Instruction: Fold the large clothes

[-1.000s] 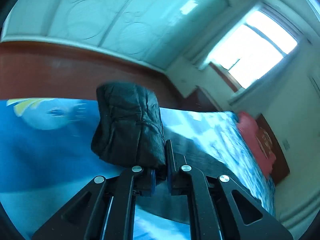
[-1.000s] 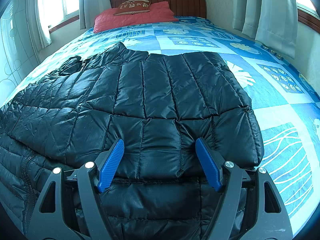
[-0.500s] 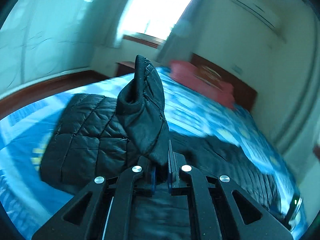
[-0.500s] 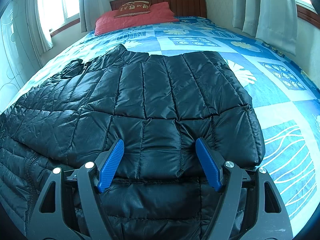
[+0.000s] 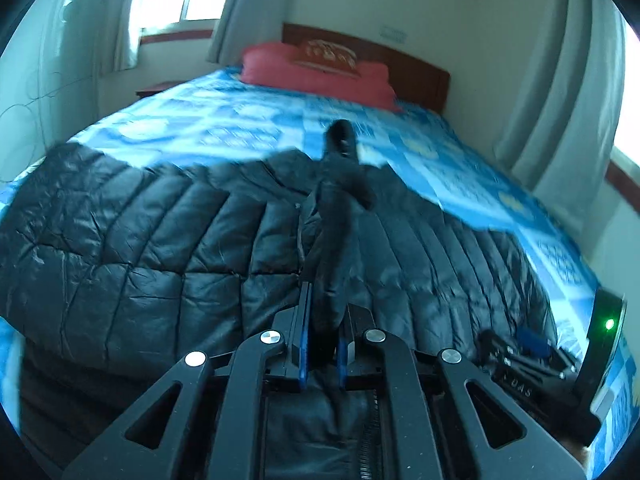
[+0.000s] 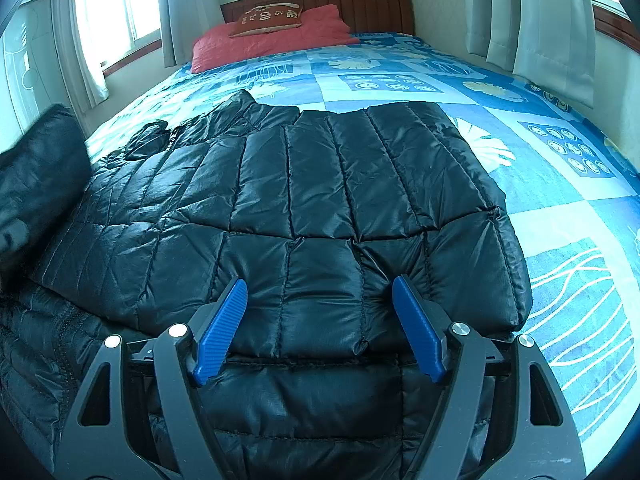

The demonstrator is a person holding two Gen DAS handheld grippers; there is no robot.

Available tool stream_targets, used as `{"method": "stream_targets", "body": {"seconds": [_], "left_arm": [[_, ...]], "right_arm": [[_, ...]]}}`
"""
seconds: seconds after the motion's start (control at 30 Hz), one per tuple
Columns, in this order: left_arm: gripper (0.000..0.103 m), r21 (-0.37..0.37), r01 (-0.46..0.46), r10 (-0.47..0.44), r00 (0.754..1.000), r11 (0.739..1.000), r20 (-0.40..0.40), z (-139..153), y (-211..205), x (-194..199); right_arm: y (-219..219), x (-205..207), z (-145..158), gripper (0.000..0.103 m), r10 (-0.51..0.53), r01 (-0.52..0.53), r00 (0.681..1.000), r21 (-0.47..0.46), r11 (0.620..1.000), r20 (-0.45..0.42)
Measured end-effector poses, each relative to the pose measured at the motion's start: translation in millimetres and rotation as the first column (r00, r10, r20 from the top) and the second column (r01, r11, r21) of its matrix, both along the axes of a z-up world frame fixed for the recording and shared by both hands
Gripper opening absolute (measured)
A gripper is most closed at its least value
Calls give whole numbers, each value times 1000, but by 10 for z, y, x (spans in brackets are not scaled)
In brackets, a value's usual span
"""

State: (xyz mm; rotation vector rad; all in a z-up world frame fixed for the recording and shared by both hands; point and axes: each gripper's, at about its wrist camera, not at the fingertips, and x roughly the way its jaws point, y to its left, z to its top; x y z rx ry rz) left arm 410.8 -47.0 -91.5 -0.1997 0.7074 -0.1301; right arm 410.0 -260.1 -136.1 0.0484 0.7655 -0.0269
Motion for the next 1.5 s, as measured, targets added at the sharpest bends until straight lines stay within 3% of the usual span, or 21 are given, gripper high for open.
{"method": "stream_targets", "body": {"seconds": [0.1, 0.17, 0.3, 0.5, 0.6, 0.67, 0.8, 0.97, 1.0, 1.07, 1.1, 1.17, 1.3, 1.5], "left_arm": [[23, 34, 35, -35, 999, 999, -24, -60, -131, -23], [40, 24, 53, -52, 998, 998, -31, -76, -153, -85], [53, 24, 53, -52, 998, 998, -28, -15, -166, -136], [65, -25, 61, -61, 998, 998, -28, 130, 3, -332], [73, -28, 51, -50, 999, 998, 7, 215, 162, -469], [73, -21, 50, -49, 999, 999, 13, 243, 251, -514], [73, 30, 20, -20, 999, 999, 31, 265, 456, -599], [73, 66, -56, 54, 998, 996, 35, 217, 860, -683], [73, 65, -69, 67, 997, 995, 27, 198, 941, -688], [73, 61, -100, 100, 995, 993, 10, 168, 1100, -698], [73, 56, -111, 111, 994, 992, 8, 167, 1164, -705], [73, 46, -131, 131, 991, 990, 15, 193, 1288, -725], [73, 30, -149, 148, 988, 988, 44, 287, 1470, -734], [74, 45, -166, 163, 985, 985, 65, 336, 1607, -584]], "right_arm": [[-3, -1, 1, 75, 0, 0, 1000, 3, 1000, 1], [4, -2, 0, 75, 0, 0, 1000, 2, 1000, 1], [4, 2, 6, 75, 1, -1, 1000, -1, 1000, -2], [53, -50, 140, 75, -12, 12, 1000, -9, 1000, 5], [141, -181, 381, 75, -22, 17, 997, 73, 997, 73], [318, -170, 483, 75, 19, -28, 997, 133, 991, 71], [724, 29, 468, 75, 106, -108, 994, 170, 980, 19], [1110, 346, 182, 74, 137, -112, 986, 227, 968, -100], [1181, 365, 139, 70, 132, -107, 986, 206, 973, -107], [1301, 347, 143, 30, 153, -137, 984, 159, 978, -93], [1341, 327, 178, 26, 179, -162, 980, 169, 972, -89], [1301, 268, 286, 18, 198, -184, 979, 192, 964, -56], [993, 140, 642, 18, 153, -157, 987, 142, 977, 40], [254, 200, 693, 18, 10, -12, 1000, 46, 999, 30]]}}
